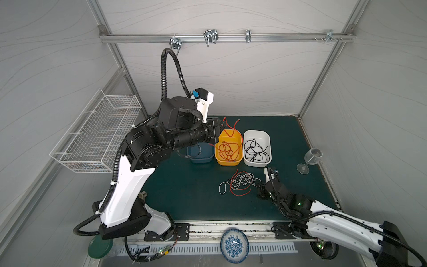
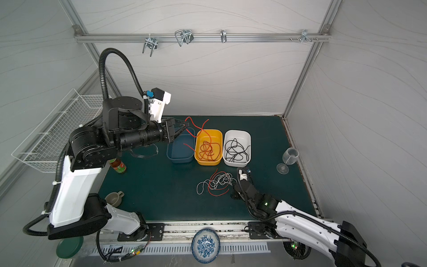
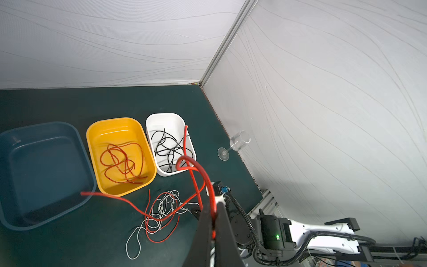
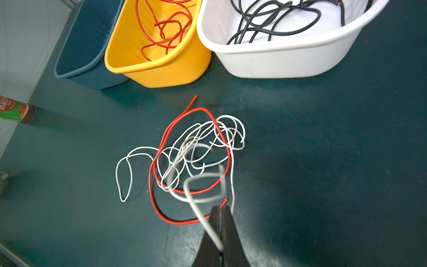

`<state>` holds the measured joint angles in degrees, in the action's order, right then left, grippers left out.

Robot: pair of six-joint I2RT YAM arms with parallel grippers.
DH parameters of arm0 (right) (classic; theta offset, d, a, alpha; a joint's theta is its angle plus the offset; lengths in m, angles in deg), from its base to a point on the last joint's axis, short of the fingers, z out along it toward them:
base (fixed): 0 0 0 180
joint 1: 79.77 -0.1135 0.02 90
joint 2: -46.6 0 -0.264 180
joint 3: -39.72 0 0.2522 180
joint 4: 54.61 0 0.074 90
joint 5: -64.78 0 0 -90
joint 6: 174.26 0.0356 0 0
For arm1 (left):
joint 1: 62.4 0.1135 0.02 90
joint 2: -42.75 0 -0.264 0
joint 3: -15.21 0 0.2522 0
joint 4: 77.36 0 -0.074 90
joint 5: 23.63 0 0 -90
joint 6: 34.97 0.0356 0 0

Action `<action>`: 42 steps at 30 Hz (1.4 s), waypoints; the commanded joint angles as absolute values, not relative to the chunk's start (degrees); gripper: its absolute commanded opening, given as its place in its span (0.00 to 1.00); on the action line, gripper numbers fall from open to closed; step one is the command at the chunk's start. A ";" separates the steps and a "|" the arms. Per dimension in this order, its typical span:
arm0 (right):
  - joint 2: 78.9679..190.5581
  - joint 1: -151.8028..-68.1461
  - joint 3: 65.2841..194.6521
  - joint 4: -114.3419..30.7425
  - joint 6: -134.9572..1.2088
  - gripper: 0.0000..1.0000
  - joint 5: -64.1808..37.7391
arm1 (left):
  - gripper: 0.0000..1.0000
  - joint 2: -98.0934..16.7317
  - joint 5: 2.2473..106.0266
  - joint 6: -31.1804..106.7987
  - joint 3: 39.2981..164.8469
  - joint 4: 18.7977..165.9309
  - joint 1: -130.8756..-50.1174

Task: Untangle and sort cables by color
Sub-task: Untie the cable, then place the cable into the container.

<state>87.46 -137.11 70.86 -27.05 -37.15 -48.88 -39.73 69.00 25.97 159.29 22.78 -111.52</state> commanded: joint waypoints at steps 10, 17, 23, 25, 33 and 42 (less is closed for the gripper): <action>81.54 -136.81 74.68 -22.11 -39.74 0.00 -49.06 | 0.00 -39.45 67.72 35.43 142.19 38.99 -104.13; 77.54 -136.81 78.35 -18.30 -42.48 0.00 -48.82 | 0.00 -40.91 67.14 39.53 134.99 49.14 -102.96; 76.61 -136.80 81.37 -17.47 -45.29 0.00 -47.38 | 0.00 -42.92 64.85 39.73 128.63 54.07 -102.33; 76.85 -136.81 82.61 -17.40 -46.84 0.00 -46.48 | 0.00 -43.37 64.63 39.19 126.98 55.39 -101.71; 78.10 -136.80 88.00 -16.81 -51.76 0.00 -45.50 | 0.00 -44.59 61.17 36.14 120.40 60.54 -98.92; 80.95 -136.81 93.67 -17.19 -56.81 0.00 -42.76 | 0.00 -46.64 64.14 35.89 114.01 62.62 -98.38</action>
<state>80.36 -137.05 91.50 -17.49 -53.93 -43.66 -45.08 62.95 36.22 114.83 59.21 -98.60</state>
